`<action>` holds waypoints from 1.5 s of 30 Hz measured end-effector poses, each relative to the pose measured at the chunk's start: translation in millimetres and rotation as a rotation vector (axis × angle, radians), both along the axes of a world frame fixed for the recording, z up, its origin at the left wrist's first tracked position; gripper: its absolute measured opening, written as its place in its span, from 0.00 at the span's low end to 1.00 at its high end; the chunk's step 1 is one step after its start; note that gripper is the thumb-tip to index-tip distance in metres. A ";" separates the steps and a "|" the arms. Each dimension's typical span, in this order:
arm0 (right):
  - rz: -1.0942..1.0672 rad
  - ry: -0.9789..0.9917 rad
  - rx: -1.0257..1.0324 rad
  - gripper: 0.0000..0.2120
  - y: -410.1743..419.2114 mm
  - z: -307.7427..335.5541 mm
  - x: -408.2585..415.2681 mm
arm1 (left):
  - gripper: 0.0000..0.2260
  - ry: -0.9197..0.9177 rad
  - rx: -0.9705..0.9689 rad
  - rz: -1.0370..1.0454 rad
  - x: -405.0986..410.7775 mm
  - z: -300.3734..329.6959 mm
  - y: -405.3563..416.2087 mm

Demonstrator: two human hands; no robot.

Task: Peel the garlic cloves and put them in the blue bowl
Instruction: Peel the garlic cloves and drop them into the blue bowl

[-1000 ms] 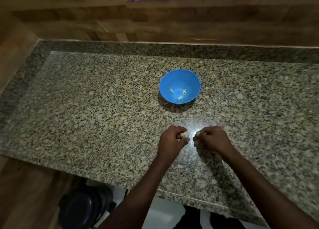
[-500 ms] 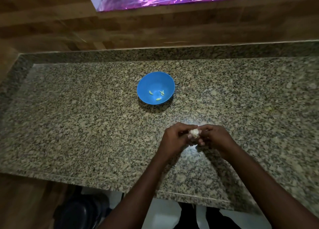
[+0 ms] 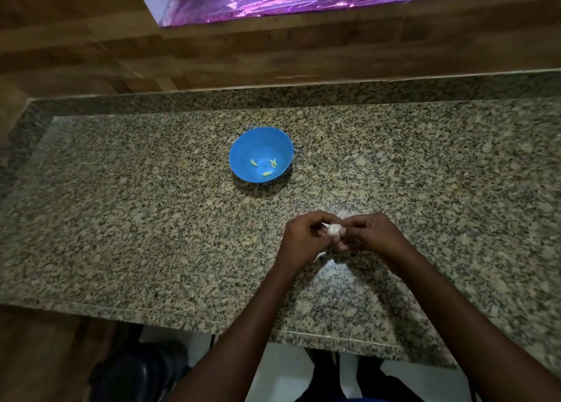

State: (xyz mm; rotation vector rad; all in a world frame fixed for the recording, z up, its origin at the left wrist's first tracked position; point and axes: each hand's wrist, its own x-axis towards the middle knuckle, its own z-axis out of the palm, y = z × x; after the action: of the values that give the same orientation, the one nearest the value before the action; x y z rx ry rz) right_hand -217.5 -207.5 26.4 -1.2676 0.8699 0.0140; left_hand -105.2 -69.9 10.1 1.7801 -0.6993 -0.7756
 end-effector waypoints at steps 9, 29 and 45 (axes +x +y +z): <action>-0.119 0.076 -0.002 0.07 5.1 -7.9 8.9 | 0.18 -0.102 0.018 0.014 -1.3 -3.8 -3.9; -0.088 0.176 0.294 0.07 18.6 -23.5 24.9 | 0.17 -0.137 0.108 -0.006 3.9 -12.7 14.9; -0.125 0.140 0.026 0.05 34.1 -25.1 18.2 | 0.16 -0.429 0.273 0.053 24.4 -28.8 34.4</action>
State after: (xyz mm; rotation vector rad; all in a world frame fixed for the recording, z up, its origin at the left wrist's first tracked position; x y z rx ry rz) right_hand -199.3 -173.4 1.3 -1.1963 1.0653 0.0142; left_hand -80.8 -35.5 -18.7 2.2388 -0.8509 -0.4699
